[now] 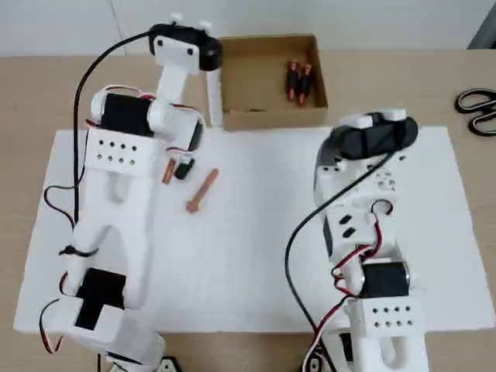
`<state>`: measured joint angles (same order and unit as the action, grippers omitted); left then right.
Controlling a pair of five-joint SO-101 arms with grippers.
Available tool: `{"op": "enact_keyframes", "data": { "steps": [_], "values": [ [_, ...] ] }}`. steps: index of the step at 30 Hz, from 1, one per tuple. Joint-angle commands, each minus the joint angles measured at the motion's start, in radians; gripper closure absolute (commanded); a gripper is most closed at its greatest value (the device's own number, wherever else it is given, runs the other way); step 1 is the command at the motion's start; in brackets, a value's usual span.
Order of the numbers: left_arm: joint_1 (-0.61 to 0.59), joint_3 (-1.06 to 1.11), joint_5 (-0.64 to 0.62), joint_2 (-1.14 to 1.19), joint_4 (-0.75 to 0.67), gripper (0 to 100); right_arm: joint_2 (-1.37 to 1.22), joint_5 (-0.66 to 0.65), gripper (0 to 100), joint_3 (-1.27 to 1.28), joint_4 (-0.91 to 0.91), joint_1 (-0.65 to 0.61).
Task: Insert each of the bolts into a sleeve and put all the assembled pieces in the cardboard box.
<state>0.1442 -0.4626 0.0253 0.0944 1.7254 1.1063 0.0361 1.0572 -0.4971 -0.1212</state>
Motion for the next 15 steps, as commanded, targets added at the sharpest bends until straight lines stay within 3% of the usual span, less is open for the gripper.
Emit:
{"op": "enact_keyframes", "data": {
  "steps": [1,6,15],
  "values": [
    [-0.003,-0.004,0.008,-0.057,-0.023,99,0.096,0.011,99.5,0.054,0.044,-0.015],
    [-0.003,-0.001,0.008,-0.057,-0.023,99,0.209,0.015,99.5,0.184,0.064,-0.028],
    [-0.005,-0.001,0.008,-0.057,-0.021,99,0.549,0.009,99.2,0.583,0.374,-0.03]
  ]
}}
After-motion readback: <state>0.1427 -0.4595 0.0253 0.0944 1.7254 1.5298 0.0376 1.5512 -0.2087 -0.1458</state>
